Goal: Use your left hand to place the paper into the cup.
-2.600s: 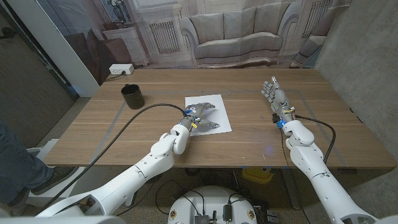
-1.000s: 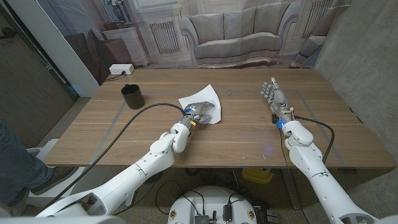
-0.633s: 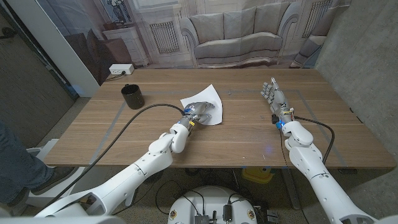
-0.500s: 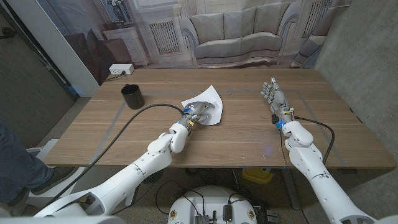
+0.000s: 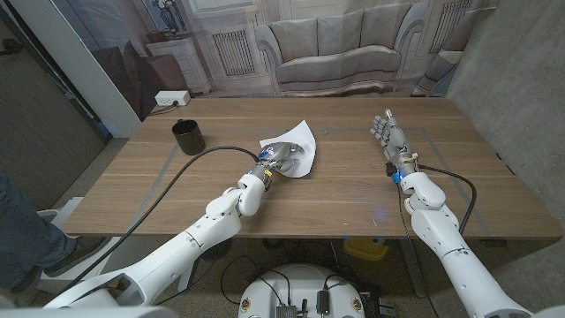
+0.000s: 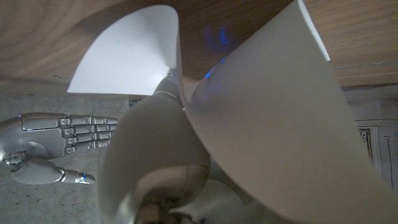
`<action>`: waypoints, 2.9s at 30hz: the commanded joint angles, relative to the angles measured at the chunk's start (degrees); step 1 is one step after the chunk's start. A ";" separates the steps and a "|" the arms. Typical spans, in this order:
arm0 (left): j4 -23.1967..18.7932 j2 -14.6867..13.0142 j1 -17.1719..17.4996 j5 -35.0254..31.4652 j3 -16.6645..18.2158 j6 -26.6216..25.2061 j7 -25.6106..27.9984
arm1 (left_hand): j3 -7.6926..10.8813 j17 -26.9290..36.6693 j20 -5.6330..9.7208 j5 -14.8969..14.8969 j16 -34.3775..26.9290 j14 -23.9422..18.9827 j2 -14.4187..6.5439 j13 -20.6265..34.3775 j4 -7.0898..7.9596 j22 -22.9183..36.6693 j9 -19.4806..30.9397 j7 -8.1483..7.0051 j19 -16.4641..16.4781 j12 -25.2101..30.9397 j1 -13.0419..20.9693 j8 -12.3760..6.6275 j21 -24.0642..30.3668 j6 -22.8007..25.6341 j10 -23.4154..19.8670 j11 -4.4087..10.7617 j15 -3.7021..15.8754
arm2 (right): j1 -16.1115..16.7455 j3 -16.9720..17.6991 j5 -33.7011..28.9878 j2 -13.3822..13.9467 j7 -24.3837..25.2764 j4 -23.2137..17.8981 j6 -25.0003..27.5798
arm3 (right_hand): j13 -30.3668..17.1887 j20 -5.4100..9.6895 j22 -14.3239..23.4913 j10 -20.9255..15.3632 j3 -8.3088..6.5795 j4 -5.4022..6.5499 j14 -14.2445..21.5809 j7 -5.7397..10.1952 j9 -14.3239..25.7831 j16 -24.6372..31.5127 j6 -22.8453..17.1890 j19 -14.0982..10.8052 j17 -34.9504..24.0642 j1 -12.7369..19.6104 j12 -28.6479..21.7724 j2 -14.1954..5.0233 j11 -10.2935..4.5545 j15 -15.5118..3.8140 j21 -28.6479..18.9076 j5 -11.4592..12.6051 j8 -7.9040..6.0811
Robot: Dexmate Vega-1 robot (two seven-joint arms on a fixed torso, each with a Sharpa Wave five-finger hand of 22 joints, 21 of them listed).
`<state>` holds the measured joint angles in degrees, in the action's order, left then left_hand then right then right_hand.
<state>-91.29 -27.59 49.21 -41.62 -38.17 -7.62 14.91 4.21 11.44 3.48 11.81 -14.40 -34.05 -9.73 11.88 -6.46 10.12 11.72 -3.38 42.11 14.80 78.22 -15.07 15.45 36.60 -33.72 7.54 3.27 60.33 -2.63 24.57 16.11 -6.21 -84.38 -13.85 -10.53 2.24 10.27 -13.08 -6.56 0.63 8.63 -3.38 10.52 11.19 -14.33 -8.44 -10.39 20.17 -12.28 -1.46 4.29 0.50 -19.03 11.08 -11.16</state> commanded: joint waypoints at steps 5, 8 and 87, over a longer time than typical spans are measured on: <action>-3.83 -1.68 1.15 0.16 1.01 -2.04 -0.46 | 0.24 0.00 -0.48 -0.30 0.33 0.12 -0.20 0.13 0.46 0.04 0.21 0.12 0.15 -0.20 -0.61 -0.02 -0.25 0.27 -0.45 -0.34 5.86 | 0.22 -0.09 0.25 0.20 -0.16 -0.50 0.13 | -0.13 1.10 0.10 -0.36 0.09 -0.04 0.45 0.14 0.34 -0.26 -0.23 -0.75 -0.22 -0.10 0.19 -0.18 0.07 0.31 0.09 0.10 -0.02; -4.73 -1.99 1.33 -0.04 1.17 -2.68 -0.69 | 0.30 0.00 -0.57 -0.36 0.42 0.07 -0.17 0.13 0.55 0.04 0.21 0.09 0.19 -0.27 -0.70 0.03 -0.28 0.32 -0.49 -0.49 5.89 | 0.20 -0.05 0.25 0.29 -0.26 -0.48 0.04 | -0.13 1.09 0.10 -0.39 0.09 -0.04 0.48 0.12 0.34 -0.25 -0.22 -0.77 -0.22 -0.11 0.18 -0.19 0.09 0.31 0.13 0.10 -0.01; -21.52 -7.53 2.26 -3.23 4.65 -11.11 -8.25 | 1.46 -0.05 -1.88 -0.87 2.10 -0.04 0.45 0.20 1.56 0.09 0.19 -0.32 -0.33 -1.84 -1.64 1.11 -1.47 0.75 -0.81 -0.30 5.63 | 0.08 0.73 0.84 0.48 -1.14 0.17 -0.95 | -0.14 1.14 0.15 -0.47 0.29 -0.40 0.49 0.03 0.34 -0.31 -0.21 -1.29 -0.20 -0.09 0.15 -0.50 0.14 0.31 1.39 0.08 -0.01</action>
<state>-111.26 -34.22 51.58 -45.39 -34.26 -18.44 7.65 5.55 11.19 1.83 11.13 -12.42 -34.05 -9.31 11.84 -5.11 10.14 11.73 -3.69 41.52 13.28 76.75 -13.83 14.16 36.89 -34.02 7.25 3.28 60.07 -2.00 25.46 16.39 -7.64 -83.53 -15.18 -10.53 2.33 10.26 -13.08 -6.33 0.39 8.64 -3.38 10.52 11.19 -14.33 -9.15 -10.40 19.94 -12.28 -1.68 4.29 0.51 -17.97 11.08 -11.16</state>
